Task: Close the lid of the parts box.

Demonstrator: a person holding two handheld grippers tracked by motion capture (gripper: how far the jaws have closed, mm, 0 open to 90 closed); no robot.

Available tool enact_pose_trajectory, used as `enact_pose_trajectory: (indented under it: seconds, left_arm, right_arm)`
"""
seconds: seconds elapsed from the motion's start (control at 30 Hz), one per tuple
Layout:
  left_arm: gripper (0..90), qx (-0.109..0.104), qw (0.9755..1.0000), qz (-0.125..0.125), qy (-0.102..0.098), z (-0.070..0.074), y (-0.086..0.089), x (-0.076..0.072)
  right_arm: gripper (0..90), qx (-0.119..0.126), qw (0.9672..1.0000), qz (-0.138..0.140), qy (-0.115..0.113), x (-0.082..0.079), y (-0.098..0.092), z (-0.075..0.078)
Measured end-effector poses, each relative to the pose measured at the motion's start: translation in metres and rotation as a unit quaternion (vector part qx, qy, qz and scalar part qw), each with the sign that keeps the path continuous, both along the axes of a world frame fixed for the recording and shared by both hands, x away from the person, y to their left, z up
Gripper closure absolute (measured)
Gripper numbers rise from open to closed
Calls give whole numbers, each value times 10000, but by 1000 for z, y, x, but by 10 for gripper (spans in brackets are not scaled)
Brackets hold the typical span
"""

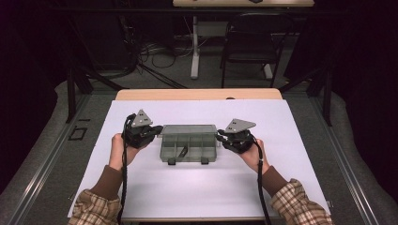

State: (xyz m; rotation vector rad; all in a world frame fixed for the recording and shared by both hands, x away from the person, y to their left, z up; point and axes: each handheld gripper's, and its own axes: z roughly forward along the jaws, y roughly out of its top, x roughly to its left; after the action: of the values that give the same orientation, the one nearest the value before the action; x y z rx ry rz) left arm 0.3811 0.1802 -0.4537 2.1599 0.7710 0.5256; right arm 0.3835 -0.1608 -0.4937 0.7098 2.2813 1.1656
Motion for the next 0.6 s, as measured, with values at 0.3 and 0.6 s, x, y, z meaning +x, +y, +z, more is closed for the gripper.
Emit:
enact_pose_trajectory:
  seconds: [0.3,0.6]
  left_arm:
    - [897,121,9998,-104,141,-11,-2,0]
    - [900,134,9996,-95,219,-23,-1,-2]
  right_arm:
    - [686,-36,9996,112,248,-3,-7,-3]
    - [898,121,9996,72,264,-8,-24,-3]
